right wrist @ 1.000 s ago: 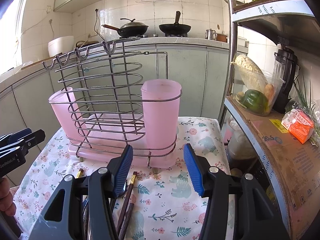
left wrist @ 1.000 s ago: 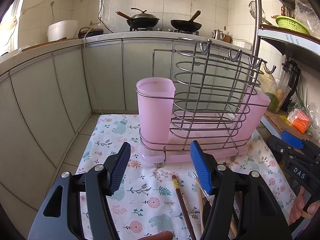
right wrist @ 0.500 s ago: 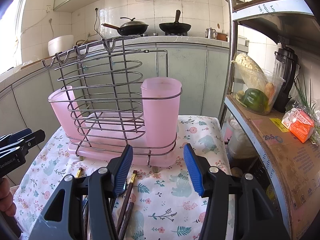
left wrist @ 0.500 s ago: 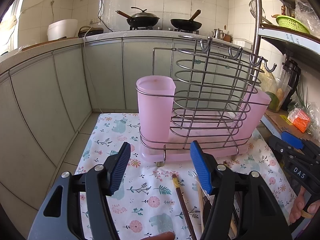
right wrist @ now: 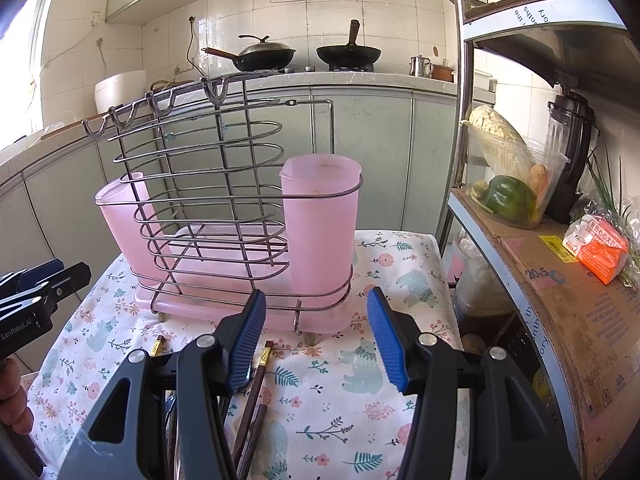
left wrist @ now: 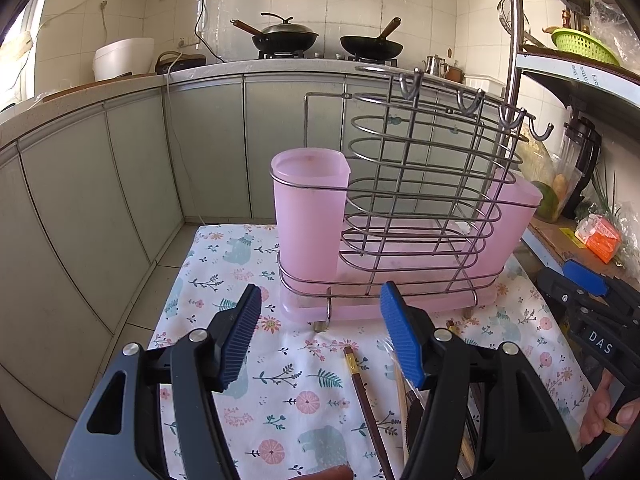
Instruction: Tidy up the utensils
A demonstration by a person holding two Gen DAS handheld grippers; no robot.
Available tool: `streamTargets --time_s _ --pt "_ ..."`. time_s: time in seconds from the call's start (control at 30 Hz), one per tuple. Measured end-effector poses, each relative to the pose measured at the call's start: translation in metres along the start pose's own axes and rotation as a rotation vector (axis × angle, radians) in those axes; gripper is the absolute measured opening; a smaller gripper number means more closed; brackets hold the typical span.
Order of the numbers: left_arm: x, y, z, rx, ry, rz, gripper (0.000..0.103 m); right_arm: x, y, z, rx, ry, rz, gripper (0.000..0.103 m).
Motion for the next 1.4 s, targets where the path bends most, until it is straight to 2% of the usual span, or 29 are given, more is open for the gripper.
streamTargets --time_s 0.77,0.9,1.13,1.17,1.2,1.27,1.33,1.4 --pt "-0.008 -0.006 -0.007 -0.018 0.033 -0.029 0.062 -0.004 -0.003 -0.004 -0.004 0.03 -0.02 0.052" --pt "-0.013 -0.004 -0.01 -0.039 0.069 -0.017 0.062 -0.007 -0.005 -0.004 -0.007 0.043 -0.025 0.052" --pt "-0.035 0.008 -0.024 -0.047 0.196 0.0 0.062 -0.021 -0.005 -0.014 0.024 0.122 -0.018 0.052" --pt "-0.039 0.009 -0.026 -0.061 0.217 0.005 0.06 -0.024 -0.004 -0.016 0.035 0.139 -0.016 0.052" --pt "-0.042 0.008 -0.027 -0.074 0.235 0.007 0.051 -0.027 -0.004 -0.017 0.044 0.149 -0.015 0.052" --pt "-0.05 0.004 -0.031 -0.094 0.279 0.005 0.043 -0.031 -0.004 -0.019 0.054 0.165 -0.012 0.052" --pt "-0.057 -0.002 -0.035 -0.12 0.317 0.007 0.032 -0.036 -0.003 -0.021 0.071 0.185 -0.008 0.052" --pt "-0.065 -0.008 -0.039 -0.152 0.365 0.019 0.026 -0.041 -0.003 -0.022 0.084 0.202 -0.012 0.052"
Point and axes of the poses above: each gripper's, at about its wrist camera, not at the fingertips, and z roughly against the way its jaws point, y to its left, x to its top, the point moved 10 cm from there along -z, roughly the way its jaws point, and after that the axes turned 1 degree about -z, right-handed, at the moved point
